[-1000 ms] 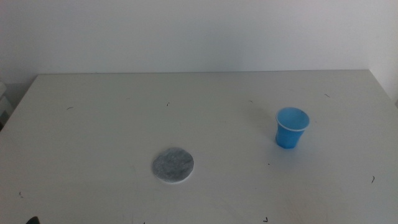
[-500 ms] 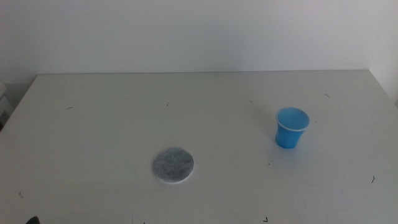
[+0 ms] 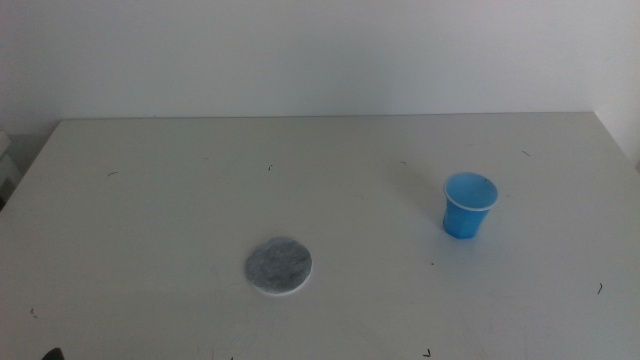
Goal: Place an empty cup on a cup mat.
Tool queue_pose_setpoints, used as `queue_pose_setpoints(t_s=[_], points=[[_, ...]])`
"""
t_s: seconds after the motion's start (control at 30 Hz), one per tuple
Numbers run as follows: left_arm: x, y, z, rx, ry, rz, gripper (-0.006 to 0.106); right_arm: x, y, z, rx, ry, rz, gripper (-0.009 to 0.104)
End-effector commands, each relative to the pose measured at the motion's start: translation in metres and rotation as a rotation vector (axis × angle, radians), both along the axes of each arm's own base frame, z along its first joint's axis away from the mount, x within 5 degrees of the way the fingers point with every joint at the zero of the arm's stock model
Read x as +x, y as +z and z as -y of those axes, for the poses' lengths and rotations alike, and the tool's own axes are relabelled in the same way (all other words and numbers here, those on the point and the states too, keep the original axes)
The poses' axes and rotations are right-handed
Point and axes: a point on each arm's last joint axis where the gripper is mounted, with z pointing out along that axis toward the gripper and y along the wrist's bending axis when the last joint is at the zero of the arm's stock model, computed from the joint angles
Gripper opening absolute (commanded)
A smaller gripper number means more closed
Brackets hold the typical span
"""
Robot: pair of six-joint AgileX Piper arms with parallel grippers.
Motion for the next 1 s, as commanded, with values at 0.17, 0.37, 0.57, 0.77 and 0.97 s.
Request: queue_pose_setpoints(t_s=[0.17, 0.37, 0.57, 0.77, 0.97], points=[[0.001, 0.008, 0.001, -0.008, -0.004, 0.084, 0.105, 0.045, 0.042, -0.022, -0.003, 0.081, 0.012, 0.066], [0.001, 0.008, 0.001, -0.008, -0.004, 0.084, 0.105, 0.098, 0.056, -0.029, 0.002, 0.022, -0.211, 0.066], [0.001, 0.008, 0.001, -0.008, -0.004, 0.084, 0.105, 0.138, 0.055, -0.038, 0.022, -0.001, -0.412, 0.066], [0.001, 0.008, 0.001, -0.008, -0.004, 0.084, 0.105, 0.168, 0.039, -0.049, 0.062, 0.013, -0.544, 0.066], [0.001, 0.008, 0.001, -0.008, -0.004, 0.084, 0.105, 0.187, 0.011, -0.057, 0.052, 0.016, -0.646, 0.066]])
